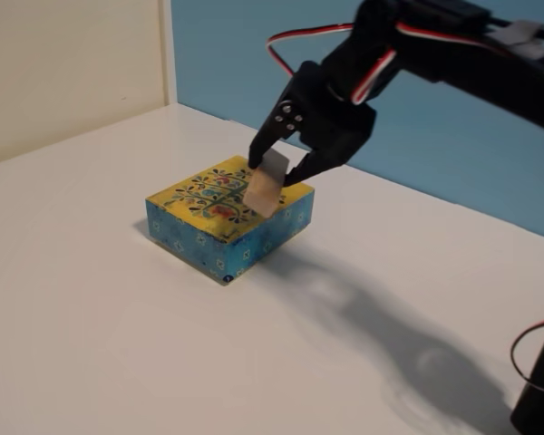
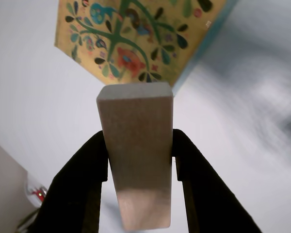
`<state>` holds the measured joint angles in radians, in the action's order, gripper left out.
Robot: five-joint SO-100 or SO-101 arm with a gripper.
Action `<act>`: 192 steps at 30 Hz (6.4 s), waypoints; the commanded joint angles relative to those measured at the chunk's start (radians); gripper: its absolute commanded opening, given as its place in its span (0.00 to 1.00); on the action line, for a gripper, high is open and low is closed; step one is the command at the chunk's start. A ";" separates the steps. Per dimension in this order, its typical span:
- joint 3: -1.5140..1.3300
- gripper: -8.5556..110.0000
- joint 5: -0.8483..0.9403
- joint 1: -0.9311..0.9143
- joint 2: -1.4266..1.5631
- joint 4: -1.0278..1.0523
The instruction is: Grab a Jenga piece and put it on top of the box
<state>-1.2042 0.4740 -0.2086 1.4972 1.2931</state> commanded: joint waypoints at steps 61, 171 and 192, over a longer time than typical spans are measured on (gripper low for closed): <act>1.035 0.29 0.109 -0.123 -0.733 0.347; -1.755 0.20 0.060 -0.170 1.729 -0.321; -1.755 0.19 0.066 -0.173 1.729 -0.321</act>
<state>-2.9637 0.5308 -0.3820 3.2183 0.9725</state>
